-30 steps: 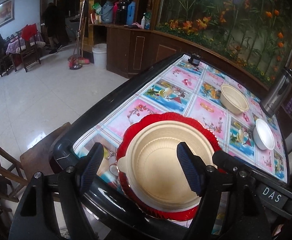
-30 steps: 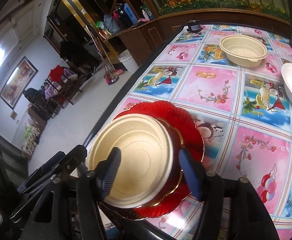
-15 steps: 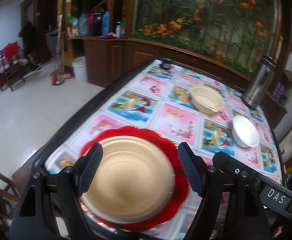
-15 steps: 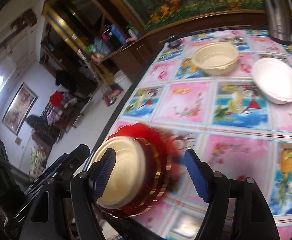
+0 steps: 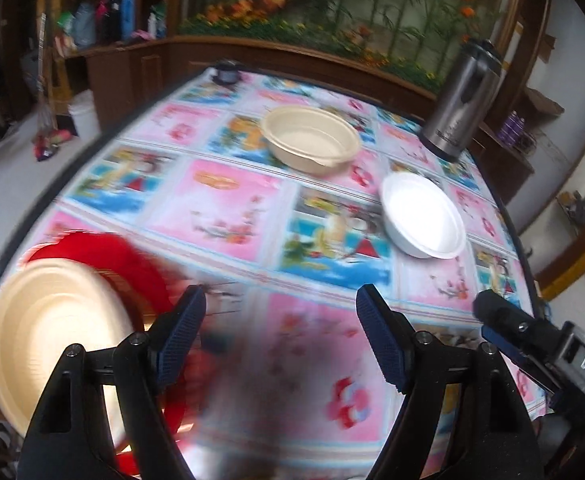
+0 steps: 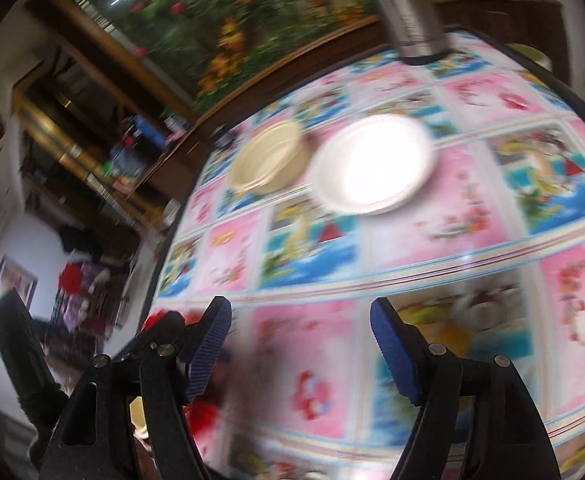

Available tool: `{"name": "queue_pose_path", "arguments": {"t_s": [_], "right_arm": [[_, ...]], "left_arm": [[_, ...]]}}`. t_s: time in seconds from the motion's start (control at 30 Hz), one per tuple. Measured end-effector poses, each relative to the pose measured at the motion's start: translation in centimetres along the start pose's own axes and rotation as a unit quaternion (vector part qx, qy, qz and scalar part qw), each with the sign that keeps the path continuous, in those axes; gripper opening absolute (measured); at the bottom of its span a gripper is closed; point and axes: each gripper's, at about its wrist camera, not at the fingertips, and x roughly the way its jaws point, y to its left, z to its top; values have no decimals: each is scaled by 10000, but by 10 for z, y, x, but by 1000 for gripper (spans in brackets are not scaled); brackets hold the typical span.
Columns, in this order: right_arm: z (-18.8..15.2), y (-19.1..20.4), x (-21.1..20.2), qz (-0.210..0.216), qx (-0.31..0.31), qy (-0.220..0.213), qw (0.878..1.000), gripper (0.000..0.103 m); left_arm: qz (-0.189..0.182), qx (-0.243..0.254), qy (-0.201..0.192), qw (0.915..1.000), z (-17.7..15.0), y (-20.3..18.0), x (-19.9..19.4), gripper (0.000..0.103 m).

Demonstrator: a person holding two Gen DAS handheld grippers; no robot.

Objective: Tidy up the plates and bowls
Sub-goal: 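Move the left gripper to the small white bowl and grasp its rim, then lift the white plate off the tablecloth with the left gripper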

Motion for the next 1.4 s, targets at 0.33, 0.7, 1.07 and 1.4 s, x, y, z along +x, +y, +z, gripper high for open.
{"name": "queue_pose_path", "arguments": {"t_s": [0.33,0.7,1.07,1.4], "right_arm": [[53,-66,8,-199,720,-112,9971,76],[100,-97,49,9,1208,71,9927,69],[110,-100,85,-195,1211,302,9920,38],[101,-93,87,-208,1042,368,9937,7]], "left_arm": [[-216,-172,297,9992,26,-51,58,78],[-94,-145,321,9993,55,-85,110,77],[167,27,487,9987,55,-94,138,29],[-90,226,504,9984,54,-100,131,11]]}}
